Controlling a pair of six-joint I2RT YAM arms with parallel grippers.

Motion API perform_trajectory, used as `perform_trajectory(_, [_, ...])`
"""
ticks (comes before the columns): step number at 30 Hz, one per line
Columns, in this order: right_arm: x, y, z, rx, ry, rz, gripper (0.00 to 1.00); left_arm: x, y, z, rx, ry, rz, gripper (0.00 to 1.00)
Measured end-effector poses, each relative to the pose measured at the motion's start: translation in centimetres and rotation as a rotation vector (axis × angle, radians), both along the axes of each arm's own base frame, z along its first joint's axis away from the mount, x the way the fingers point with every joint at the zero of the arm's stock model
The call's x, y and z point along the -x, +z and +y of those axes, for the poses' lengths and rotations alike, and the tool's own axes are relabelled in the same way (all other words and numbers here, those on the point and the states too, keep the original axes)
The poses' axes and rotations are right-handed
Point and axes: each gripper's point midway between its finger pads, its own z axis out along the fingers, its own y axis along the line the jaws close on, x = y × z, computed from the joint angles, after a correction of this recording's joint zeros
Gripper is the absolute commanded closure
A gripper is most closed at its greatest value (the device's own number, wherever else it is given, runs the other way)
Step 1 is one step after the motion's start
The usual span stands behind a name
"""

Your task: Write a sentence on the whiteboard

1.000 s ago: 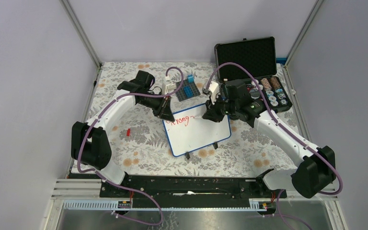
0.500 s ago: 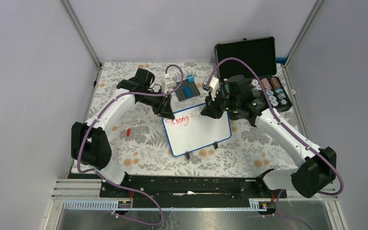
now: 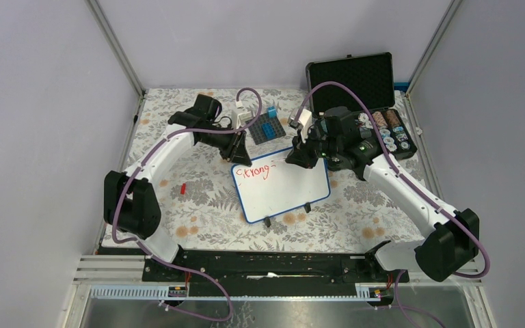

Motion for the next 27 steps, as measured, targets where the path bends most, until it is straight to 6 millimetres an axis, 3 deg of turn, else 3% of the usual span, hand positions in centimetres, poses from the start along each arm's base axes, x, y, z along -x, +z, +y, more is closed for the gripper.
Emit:
perform_trajectory(6, [-0.1,-0.1,0.0,0.001,0.003,-0.006,1.0,0.2,-0.5,-0.5,0.002,-0.013,0.024,0.92])
perform_trajectory(12, [-0.2,-0.4,0.1,0.006,0.005,-0.003,1.0,0.6,-0.2,-0.8,0.026,-0.029,0.038,1.0])
perform_trajectory(27, [-0.8,-1.4,-0.1,0.033,-0.01,-0.011,1.0,0.7,-0.1,-0.9,0.027,-0.031,0.037,1.0])
